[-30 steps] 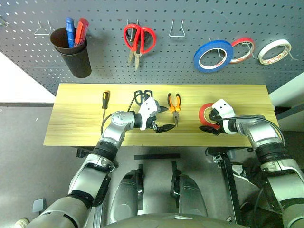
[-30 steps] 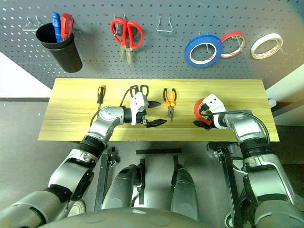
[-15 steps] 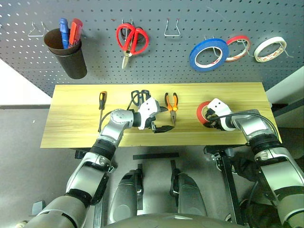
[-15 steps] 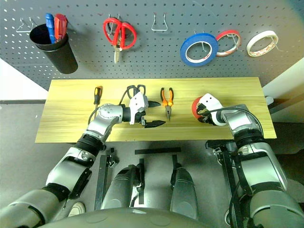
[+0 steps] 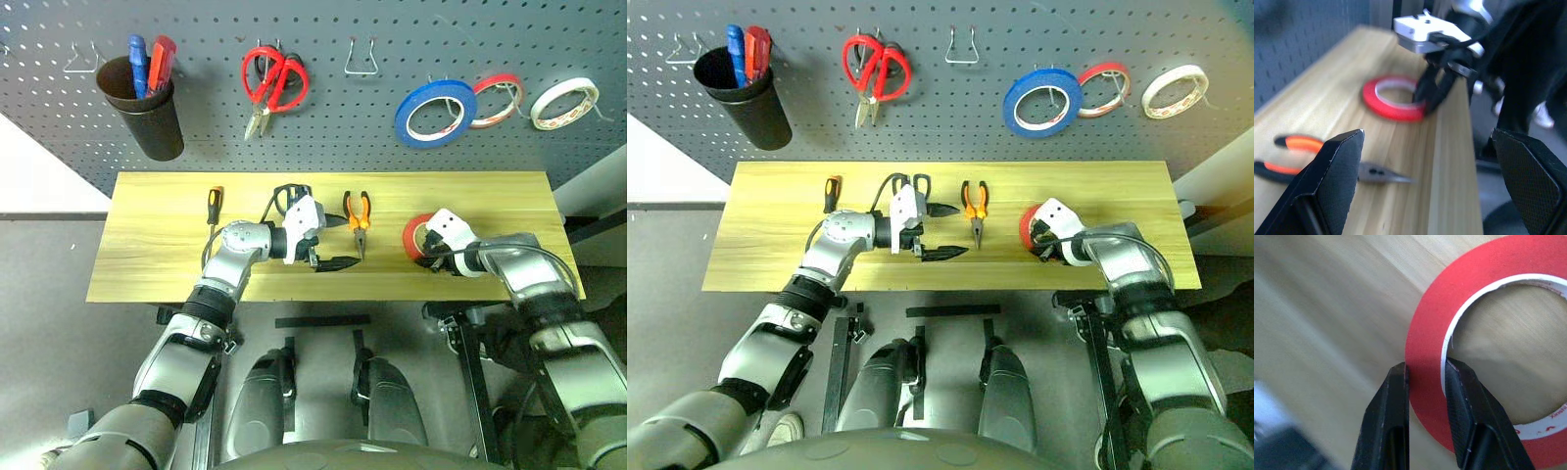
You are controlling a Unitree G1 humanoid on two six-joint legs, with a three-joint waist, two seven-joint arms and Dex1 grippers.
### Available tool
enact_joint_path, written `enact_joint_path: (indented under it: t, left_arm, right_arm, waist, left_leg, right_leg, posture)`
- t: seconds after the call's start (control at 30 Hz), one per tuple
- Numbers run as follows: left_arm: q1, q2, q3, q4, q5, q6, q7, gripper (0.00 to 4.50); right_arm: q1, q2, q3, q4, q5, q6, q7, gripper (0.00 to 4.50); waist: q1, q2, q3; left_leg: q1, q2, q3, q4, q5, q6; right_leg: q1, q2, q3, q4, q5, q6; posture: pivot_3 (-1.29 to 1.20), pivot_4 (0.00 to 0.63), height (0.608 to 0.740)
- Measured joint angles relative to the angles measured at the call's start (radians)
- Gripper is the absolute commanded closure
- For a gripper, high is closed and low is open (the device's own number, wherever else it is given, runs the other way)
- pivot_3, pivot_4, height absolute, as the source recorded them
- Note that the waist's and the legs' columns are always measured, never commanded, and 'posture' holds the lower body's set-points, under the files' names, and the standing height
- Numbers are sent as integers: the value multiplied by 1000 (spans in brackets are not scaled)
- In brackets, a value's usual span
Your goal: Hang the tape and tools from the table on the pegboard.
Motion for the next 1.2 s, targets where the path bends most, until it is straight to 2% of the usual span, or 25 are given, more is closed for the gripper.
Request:
enact_joint_path:
  t: [0.07,0.2,0.4,0.53,0.7,0.83,0.97,1.2]
  left_arm:
    - [23,25,36,-23,-55,-1,-55,108]
    - [51,40,72,-54,-141,8,-143,108]
    - [41,48,132,-91,-238,51,-192,108]
    - [-10,35,152,-104,-279,76,-190,108]
    - [-58,15,176,-108,-293,77,-183,108]
    - [-104,-6,185,-97,-301,72,-167,108]
    - [-135,-29,200,-68,-301,46,-161,108]
    - [-161,-55,205,-22,-297,26,-137,108]
  right_arm:
    - [112,-30,-105,-217,78,73,0,3831]
    - [234,-43,-270,-505,192,164,-38,3831]
    - [262,-38,-447,-716,329,242,-123,3831]
    - [223,-63,-493,-761,372,256,-175,3831]
    - [166,-94,-483,-719,358,192,-224,3831]
    - [105,-108,-437,-578,300,97,-249,3831]
    - [22,-108,-336,-375,226,-29,-250,3831]
    - [-142,-93,-225,-70,143,-195,-246,3831]
  waist:
    - [1,1,0]
    - [-1,-1,-7]
    - [-9,-2,-22]
    - [-12,-1,-39]
    - [-13,-4,-69]
    - [-13,-5,-94]
    - [-19,-3,-114]
    - [-24,-1,-118]
  left_leg:
    - [0,0,0,0,0,0]
    - [3,0,-1,3,0,0]
    - [2,-1,-1,3,0,0]
    - [2,-1,0,3,0,0]
    - [2,-1,0,2,0,0]
    - [3,-1,0,3,0,0]
    - [4,-1,1,3,0,0]
    - [4,-1,1,2,0,0]
  right_leg:
    - [0,0,0,-1,0,0]
    - [4,0,0,-4,2,1]
    - [5,0,0,-3,3,2]
    - [5,1,0,-3,3,2]
    - [6,1,0,-4,3,2]
    - [7,2,0,-4,3,2]
    - [8,3,0,-4,3,2]
    - [8,3,0,-4,3,2]
  posture:
    - [58,255,711]
    - [24,226,711]
    - [-3,184,711]
    - [-11,157,711]
    - [-9,125,711]
    - [-8,108,711]
    - [-1,96,711]
    - [15,94,711]
